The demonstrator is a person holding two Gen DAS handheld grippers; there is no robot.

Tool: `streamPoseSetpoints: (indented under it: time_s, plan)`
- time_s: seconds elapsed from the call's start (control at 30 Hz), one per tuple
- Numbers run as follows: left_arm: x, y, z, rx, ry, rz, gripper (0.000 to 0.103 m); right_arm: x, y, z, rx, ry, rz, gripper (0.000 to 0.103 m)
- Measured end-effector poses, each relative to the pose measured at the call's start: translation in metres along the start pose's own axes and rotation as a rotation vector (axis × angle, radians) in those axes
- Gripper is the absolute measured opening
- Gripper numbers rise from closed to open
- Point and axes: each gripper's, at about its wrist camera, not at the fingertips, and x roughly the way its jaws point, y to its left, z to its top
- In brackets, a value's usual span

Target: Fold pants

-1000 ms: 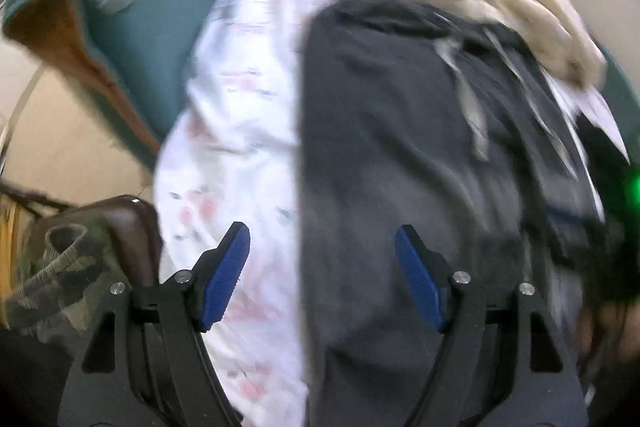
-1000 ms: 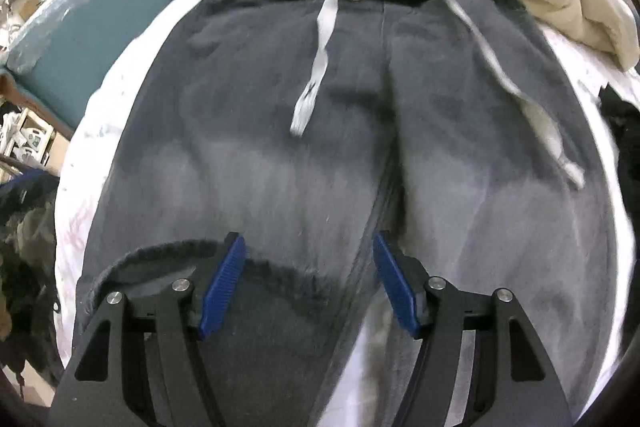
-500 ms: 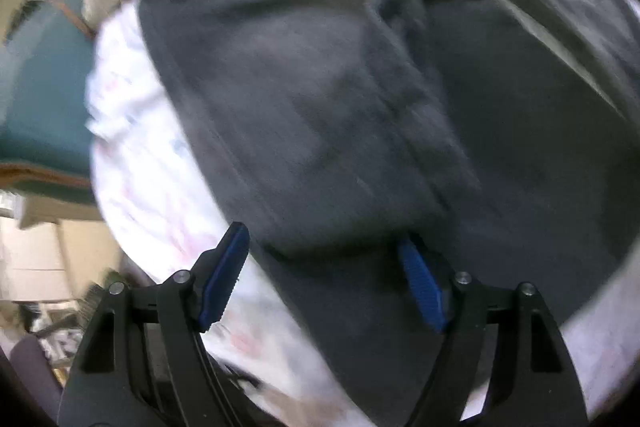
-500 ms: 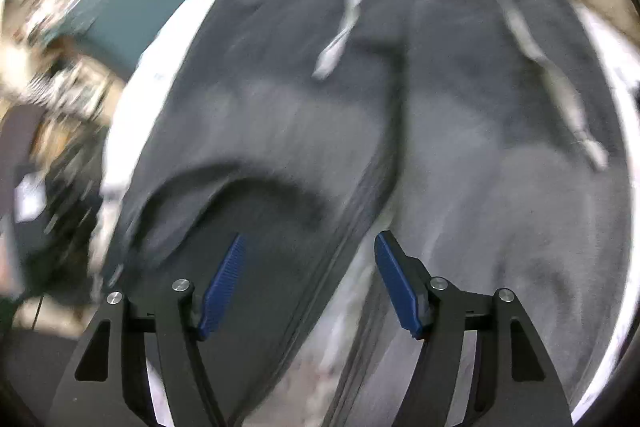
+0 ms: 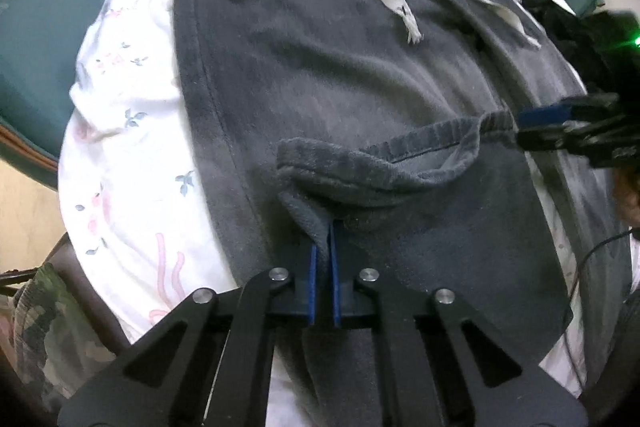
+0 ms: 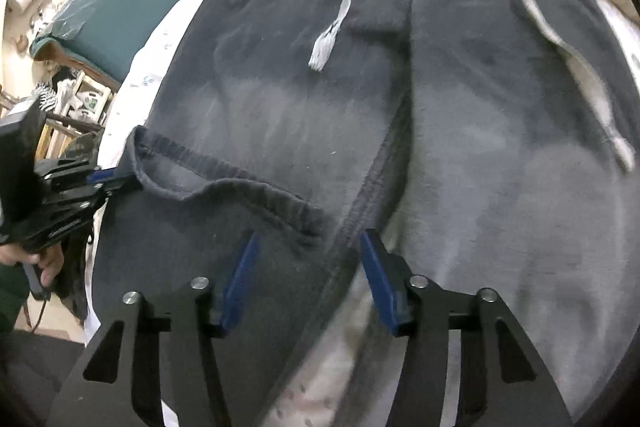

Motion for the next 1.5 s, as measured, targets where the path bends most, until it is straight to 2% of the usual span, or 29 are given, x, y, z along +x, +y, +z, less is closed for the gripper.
streamPoseSetpoints:
  time_s: [0.07,0.1,0.13,0.17,0.3,0.43,0.53,0.67,0.7,0.77,0.8,0.87,0.9,0.93,0.97,1.0,1.03,1.07,1.2,1.27,1.4,1.47,1.5]
  plan:
    - [-0.009,0.002,-0.002,-0.019,-0.028,-0.014,0.003,0.009,0.001,-0.002,-0.003,0.003,-0.022,0.05]
    - [-0.011,0.005,0.0,-0.026,-0.039,-0.021,0.003,0.013,0.003,-0.003,-0.008,0.001,-0.016,0.027]
    - [-0.016,0.006,0.0,-0.034,-0.056,-0.032,0.003,0.014,0.005,-0.005,-0.015,-0.003,-0.005,0.013]
    - [-0.02,0.007,0.002,-0.039,-0.069,-0.043,0.003,0.01,0.008,-0.005,-0.034,-0.023,-0.012,0.01]
    - [-0.057,0.008,0.001,-0.025,-0.174,-0.049,0.003,-0.04,0.029,-0.006,-0.136,-0.176,0.064,0.007]
    - [-0.082,0.015,0.027,-0.018,-0.267,-0.004,0.003,-0.081,0.037,0.025,-0.166,-0.271,0.052,0.007]
    - [-0.083,0.028,0.066,-0.046,-0.313,0.066,0.003,-0.095,0.043,0.067,-0.194,-0.315,-0.036,0.007]
    - [-0.065,0.044,0.132,-0.067,-0.372,0.189,0.003,-0.093,0.037,0.128,-0.178,-0.345,-0.177,0.007]
    - [-0.06,0.049,0.15,-0.088,-0.406,0.223,0.003,-0.09,0.035,0.144,-0.163,-0.363,-0.227,0.007]
    - [-0.049,0.055,0.169,-0.115,-0.421,0.265,0.004,-0.08,0.034,0.164,-0.16,-0.386,-0.327,0.007]
    - [-0.036,0.057,0.179,-0.114,-0.378,0.286,0.008,-0.074,0.032,0.172,-0.156,-0.388,-0.374,0.009]
    - [-0.011,0.059,0.19,-0.103,-0.256,0.35,0.022,-0.059,0.031,0.183,-0.14,-0.333,-0.411,0.019]
    - [-0.003,0.059,0.191,-0.101,-0.223,0.358,0.026,-0.048,0.025,0.187,-0.118,-0.283,-0.411,0.03]
    - [-0.004,0.059,0.187,-0.101,-0.244,0.333,0.028,-0.043,0.022,0.187,-0.106,-0.266,-0.402,0.038]
    - [-0.005,0.058,0.181,-0.099,-0.266,0.308,0.033,-0.042,0.018,0.185,-0.1,-0.266,-0.392,0.061]
    - [-0.006,0.057,0.175,-0.095,-0.268,0.298,0.049,-0.042,0.016,0.181,-0.103,-0.271,-0.394,0.073]
    - [-0.005,0.057,0.167,-0.094,-0.267,0.298,0.061,-0.043,0.016,0.176,-0.12,-0.285,-0.4,0.073]
    - [-0.004,0.056,0.157,-0.097,-0.26,0.297,0.064,-0.044,0.016,0.171,-0.144,-0.291,-0.403,0.073]
    - [0.011,0.054,0.13,-0.111,-0.175,0.203,0.065,-0.04,-0.001,0.147,-0.166,-0.237,-0.389,0.073]
    - [0.019,0.053,0.121,-0.118,-0.153,0.204,0.065,-0.037,-0.011,0.139,-0.143,-0.217,-0.389,0.073]
    - [0.023,0.052,0.13,-0.151,-0.189,0.188,0.065,-0.036,-0.041,0.133,-0.027,-0.219,-0.376,0.072]
    - [0.027,0.054,0.141,-0.167,-0.207,0.175,0.065,-0.037,-0.053,0.135,0.033,-0.24,-0.339,0.071]
    - [0.03,0.055,0.148,-0.172,-0.209,0.168,0.065,-0.037,-0.062,0.139,0.076,-0.254,-0.309,0.067]
